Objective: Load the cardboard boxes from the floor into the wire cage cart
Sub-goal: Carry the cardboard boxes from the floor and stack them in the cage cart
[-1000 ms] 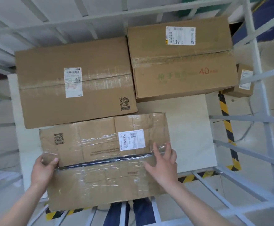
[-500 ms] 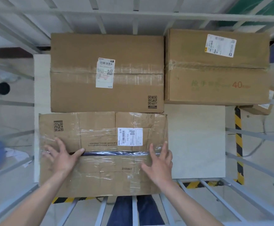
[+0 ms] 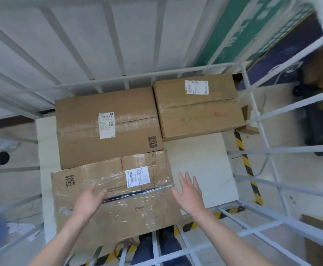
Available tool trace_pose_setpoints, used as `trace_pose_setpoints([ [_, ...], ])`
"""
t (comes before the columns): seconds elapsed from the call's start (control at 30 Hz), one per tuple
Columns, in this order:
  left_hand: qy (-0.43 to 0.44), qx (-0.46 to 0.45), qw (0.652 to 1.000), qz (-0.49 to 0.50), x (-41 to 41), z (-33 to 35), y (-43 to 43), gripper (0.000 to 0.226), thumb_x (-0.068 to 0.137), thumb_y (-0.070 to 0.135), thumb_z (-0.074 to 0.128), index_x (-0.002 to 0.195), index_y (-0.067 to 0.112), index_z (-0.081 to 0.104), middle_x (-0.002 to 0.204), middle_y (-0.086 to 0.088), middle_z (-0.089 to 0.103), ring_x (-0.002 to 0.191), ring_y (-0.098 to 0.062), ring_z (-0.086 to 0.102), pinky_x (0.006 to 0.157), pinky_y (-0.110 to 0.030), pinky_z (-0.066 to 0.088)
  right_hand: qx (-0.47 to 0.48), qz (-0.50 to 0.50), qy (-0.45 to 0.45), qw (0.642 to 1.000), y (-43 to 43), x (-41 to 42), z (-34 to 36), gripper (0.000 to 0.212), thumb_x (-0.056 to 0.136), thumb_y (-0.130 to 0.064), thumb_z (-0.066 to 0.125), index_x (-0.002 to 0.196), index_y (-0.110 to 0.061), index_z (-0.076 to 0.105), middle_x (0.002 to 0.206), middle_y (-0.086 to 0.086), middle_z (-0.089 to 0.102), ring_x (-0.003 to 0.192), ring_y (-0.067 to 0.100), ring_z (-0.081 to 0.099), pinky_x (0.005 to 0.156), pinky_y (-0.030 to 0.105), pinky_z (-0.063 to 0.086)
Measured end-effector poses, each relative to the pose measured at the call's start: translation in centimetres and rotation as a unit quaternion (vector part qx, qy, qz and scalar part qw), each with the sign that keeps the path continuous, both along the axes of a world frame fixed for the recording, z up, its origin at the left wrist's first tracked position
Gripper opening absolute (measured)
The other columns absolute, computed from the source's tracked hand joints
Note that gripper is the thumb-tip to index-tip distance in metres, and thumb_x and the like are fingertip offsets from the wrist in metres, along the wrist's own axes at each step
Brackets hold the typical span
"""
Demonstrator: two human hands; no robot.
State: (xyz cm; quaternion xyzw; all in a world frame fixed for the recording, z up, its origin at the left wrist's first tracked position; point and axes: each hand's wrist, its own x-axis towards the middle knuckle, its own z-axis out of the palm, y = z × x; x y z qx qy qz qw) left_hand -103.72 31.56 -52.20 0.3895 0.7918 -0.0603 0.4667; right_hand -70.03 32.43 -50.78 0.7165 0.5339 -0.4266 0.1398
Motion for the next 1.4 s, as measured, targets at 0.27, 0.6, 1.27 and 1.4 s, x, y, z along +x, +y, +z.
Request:
trace_pose_setpoints([
  [0.27, -0.091, 0.161, 0.962, -0.198, 15.3, 18.8, 1.8, 0.062, 0.097, 0.042, 0.048, 0.154, 0.027, 0.027, 0.159, 0.005, 0.029, 0.147, -0.012, 0.023, 0.119, -0.039, 0.023, 0.088, -0.152, 0.048, 0.983, -1.9, 3.9, 16.4, 0.069, 0.097, -0.052, 0.036, 0.158, -0.035, 0.008, 0.167, -0.004, -0.002, 0.152, 0.024, -0.008, 0.12, 0.047, 0.009],
  [0.6, -0.212, 0.201, 0.898, -0.33, 38.7, 34.1, -7.7, 0.061, 0.096, 0.046, 0.045, 0.153, 0.037, 0.024, 0.16, 0.009, 0.024, 0.148, -0.006, 0.016, 0.116, -0.025, 0.018, 0.213, -0.32, 0.136, 0.913, -15.3, 17.5, 31.2, 0.058, 0.101, -0.046, 0.035, 0.155, -0.044, 0.012, 0.163, -0.02, -0.001, 0.15, 0.006, -0.005, 0.122, 0.037, 0.009],
  [1.27, -0.284, 0.125, 0.658, -0.687, 85.4, 42.4, -37.5, 0.064, 0.097, 0.043, 0.047, 0.155, 0.031, 0.021, 0.159, 0.006, 0.027, 0.144, -0.013, 0.03, 0.114, -0.032, 0.03, 0.294, -0.708, -0.068, 0.639, -56.5, 52.7, 37.7, 0.063, 0.102, -0.041, 0.042, 0.157, -0.027, 0.015, 0.166, -0.002, 0.005, 0.152, 0.019, 0.01, 0.12, 0.034, 0.016],
  [1.4, -0.289, 0.101, 0.64, -0.705, 91.4, 40.5, -39.6, 0.064, 0.097, 0.039, 0.05, 0.154, 0.026, 0.024, 0.158, 0.004, 0.03, 0.144, -0.013, 0.03, 0.114, -0.028, 0.028, 0.284, -0.745, -0.074, 0.599, -59.5, 56.4, 37.0, 0.063, 0.102, -0.042, 0.042, 0.158, -0.028, 0.016, 0.166, -0.003, 0.007, 0.152, 0.016, 0.01, 0.121, 0.033, 0.014],
])
